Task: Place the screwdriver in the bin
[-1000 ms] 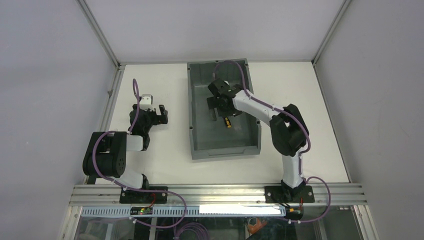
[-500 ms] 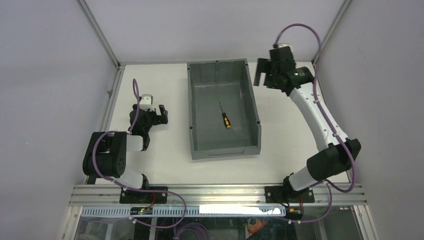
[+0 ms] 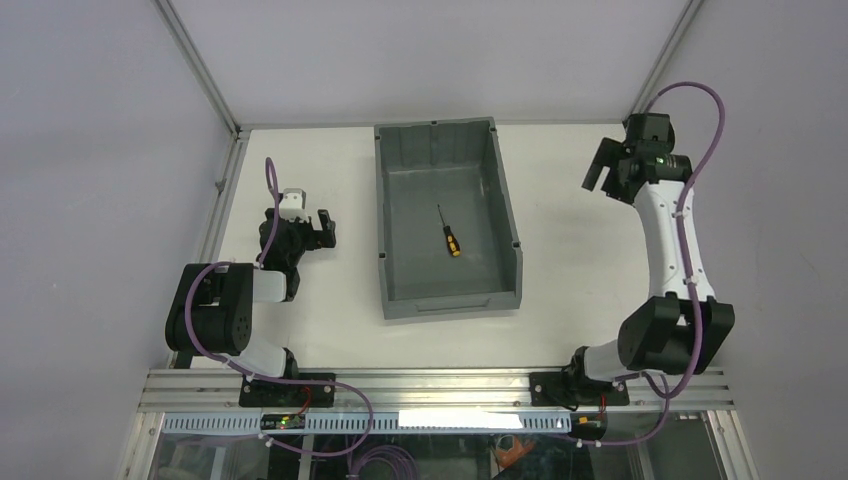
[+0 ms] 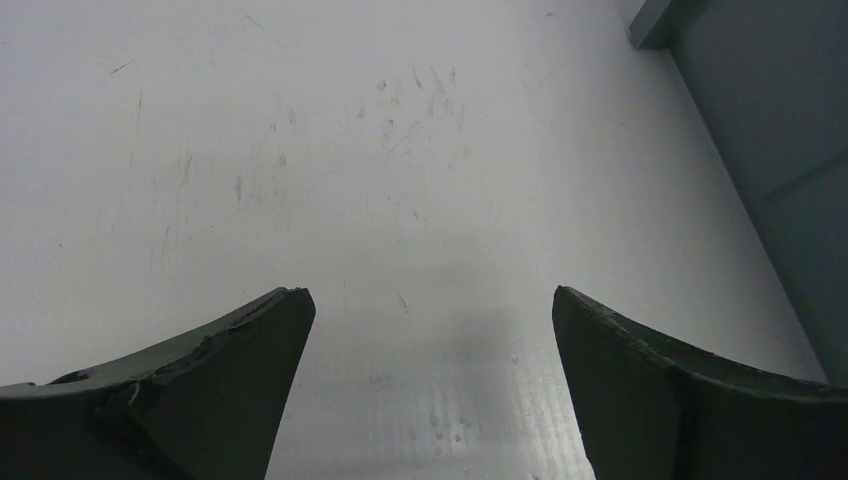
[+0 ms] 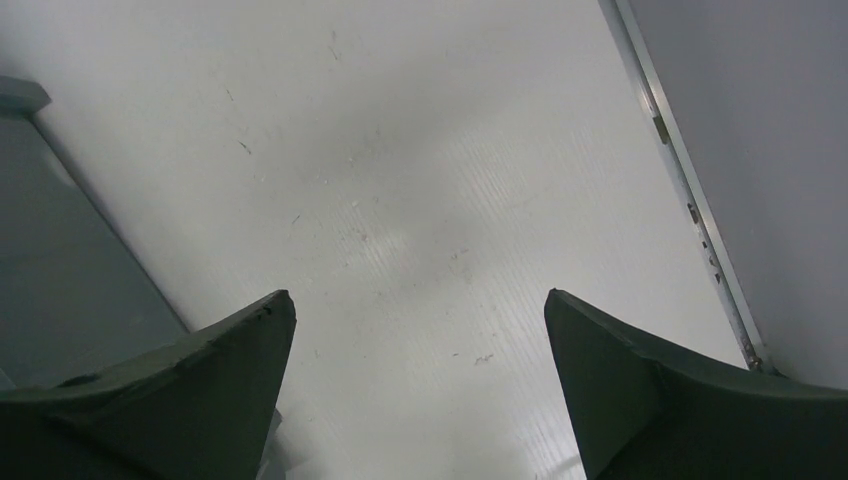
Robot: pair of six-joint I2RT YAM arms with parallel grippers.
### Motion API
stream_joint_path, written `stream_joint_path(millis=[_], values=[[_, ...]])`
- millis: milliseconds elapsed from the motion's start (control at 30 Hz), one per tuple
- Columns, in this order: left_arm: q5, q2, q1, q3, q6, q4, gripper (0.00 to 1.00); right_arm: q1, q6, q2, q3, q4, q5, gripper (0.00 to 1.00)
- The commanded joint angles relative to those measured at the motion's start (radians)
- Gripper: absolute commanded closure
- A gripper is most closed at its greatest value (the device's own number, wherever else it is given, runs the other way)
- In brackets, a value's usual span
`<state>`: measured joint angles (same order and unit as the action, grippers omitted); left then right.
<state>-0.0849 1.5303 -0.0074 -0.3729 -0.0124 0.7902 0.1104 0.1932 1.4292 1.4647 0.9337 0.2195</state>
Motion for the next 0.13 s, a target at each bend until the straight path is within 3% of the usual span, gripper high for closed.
stream_joint_path(millis=[0, 100], values=[[-0.015, -0.021, -0.006, -0.001, -0.004, 0.034, 0.0, 0.0, 0.011, -0.056, -0.024, -0.039, -0.016, 0.01], [-0.015, -0.021, -0.006, -0.001, -0.004, 0.034, 0.0, 0.005, 0.02, -0.086, -0.053, -0.093, -0.017, 0.01]])
